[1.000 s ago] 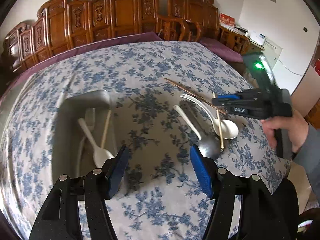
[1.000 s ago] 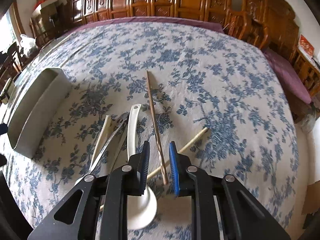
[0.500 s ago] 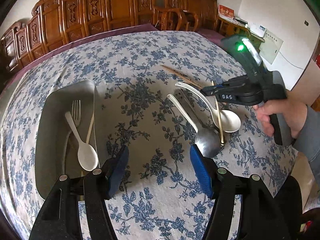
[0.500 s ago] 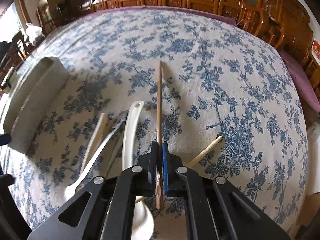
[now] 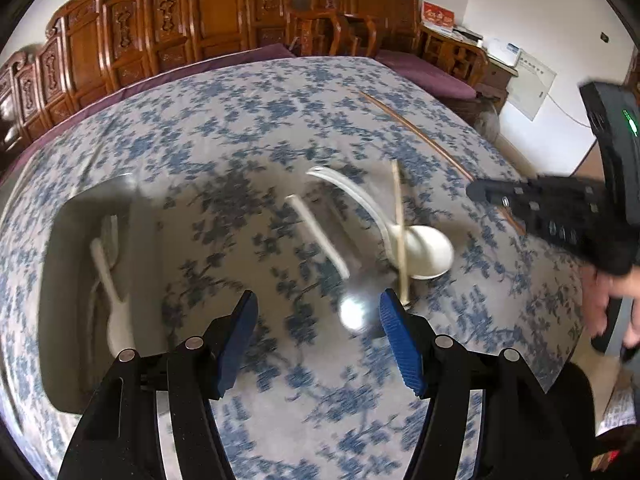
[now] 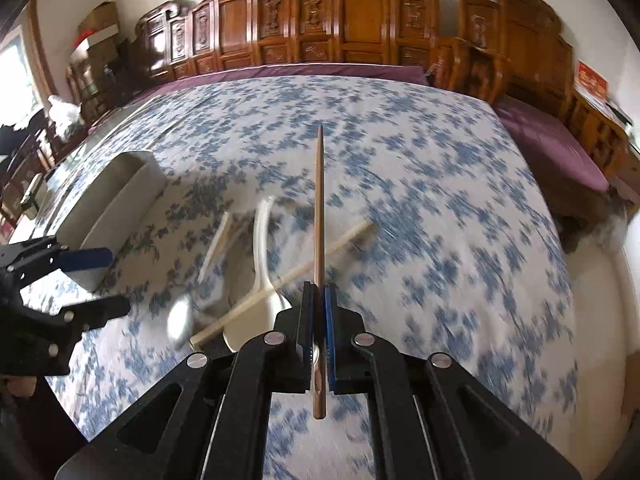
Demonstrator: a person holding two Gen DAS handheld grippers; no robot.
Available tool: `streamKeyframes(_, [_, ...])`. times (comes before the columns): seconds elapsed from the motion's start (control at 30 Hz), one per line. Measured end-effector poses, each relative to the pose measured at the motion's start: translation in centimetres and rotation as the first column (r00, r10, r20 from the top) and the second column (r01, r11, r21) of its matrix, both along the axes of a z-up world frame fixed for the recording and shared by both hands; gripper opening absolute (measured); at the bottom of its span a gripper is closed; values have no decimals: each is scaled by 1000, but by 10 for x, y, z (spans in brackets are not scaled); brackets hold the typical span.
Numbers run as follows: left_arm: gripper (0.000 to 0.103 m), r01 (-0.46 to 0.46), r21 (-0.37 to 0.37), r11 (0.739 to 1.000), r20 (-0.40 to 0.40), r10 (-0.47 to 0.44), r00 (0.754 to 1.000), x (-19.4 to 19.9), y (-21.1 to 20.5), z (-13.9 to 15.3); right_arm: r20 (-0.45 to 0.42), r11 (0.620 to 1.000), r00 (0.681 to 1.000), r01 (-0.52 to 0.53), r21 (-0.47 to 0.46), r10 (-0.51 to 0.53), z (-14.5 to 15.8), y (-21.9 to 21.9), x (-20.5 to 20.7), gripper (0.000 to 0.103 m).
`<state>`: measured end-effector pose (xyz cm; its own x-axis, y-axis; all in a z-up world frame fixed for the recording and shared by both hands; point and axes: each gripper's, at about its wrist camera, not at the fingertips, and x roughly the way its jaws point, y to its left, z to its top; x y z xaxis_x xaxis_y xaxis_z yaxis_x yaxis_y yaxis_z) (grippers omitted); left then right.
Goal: Organize utensils
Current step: 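Move the right tool back to the pile and grasp a wooden chopstick, then close the left tool on another wooden chopstick at the pile while the right tool holds its chopstick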
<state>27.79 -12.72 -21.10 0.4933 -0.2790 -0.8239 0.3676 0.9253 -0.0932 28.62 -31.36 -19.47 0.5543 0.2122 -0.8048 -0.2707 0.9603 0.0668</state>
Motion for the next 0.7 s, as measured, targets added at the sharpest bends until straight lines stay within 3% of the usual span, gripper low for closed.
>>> streamKeyframes(0.23, [48, 74, 3, 997, -18, -74, 997, 11, -45, -9, -24, 1000, 1000, 11, -4, -11, -10, -22, -24, 6])
streamKeyframes(0.3, [35, 104, 2, 995, -24, -104, 994, 15, -59, -13, -23, 1000, 1000, 10, -5, -10, -12, -26, -30, 6])
streamKeyframes(0.47, [23, 125, 33, 992, -43, -123, 991, 30, -82, -25, -26, 1000, 999, 23, 8, -22, -17, -37, -38, 6])
streamKeyframes(0.7, [18, 115, 53, 992, -93, -110, 990, 50, -95, -43, -26, 999, 999, 37, 25, -36, -21, -46, -39, 6])
